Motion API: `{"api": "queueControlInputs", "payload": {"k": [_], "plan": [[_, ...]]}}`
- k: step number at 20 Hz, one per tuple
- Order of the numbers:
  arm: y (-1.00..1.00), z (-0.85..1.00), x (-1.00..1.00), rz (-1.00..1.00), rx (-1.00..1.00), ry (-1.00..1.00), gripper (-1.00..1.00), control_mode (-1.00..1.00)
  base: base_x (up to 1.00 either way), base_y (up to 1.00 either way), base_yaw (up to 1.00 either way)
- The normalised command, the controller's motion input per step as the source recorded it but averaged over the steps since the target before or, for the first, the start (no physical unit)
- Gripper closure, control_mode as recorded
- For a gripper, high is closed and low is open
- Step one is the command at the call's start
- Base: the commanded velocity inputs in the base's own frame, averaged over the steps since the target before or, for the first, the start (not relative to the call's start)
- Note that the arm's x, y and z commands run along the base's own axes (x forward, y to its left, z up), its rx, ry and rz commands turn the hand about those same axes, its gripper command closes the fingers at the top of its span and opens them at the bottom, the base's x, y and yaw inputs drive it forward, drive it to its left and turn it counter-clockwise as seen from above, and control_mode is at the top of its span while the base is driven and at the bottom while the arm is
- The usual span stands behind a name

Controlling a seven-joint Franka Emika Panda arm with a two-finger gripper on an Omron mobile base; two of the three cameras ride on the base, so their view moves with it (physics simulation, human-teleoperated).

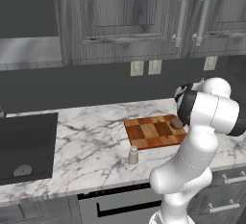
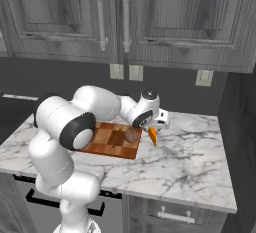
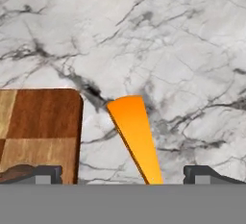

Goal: Retrieve the reheated potato from the microwave, then place the potato, cheese, and condiment on the cutting board.

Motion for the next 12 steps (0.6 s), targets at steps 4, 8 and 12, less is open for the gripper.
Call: {"api": "queueControlInputs", "payload": {"k": [4,8,12], "plan": [[-0.11,-0.23,0.27,0.07,-0.02,0.0,-1.0,-1.0,0.0,0.0,0.0],[-0.13,-0.24,0.24,0.03,-0.02,0.02,-1.0,-1.0,0.0,0.0,0.0],[-0.1,-0.23,0.29,0.0,0.0,0.05,-1.0,-1.0,0.0,0.0,0.0]]}}
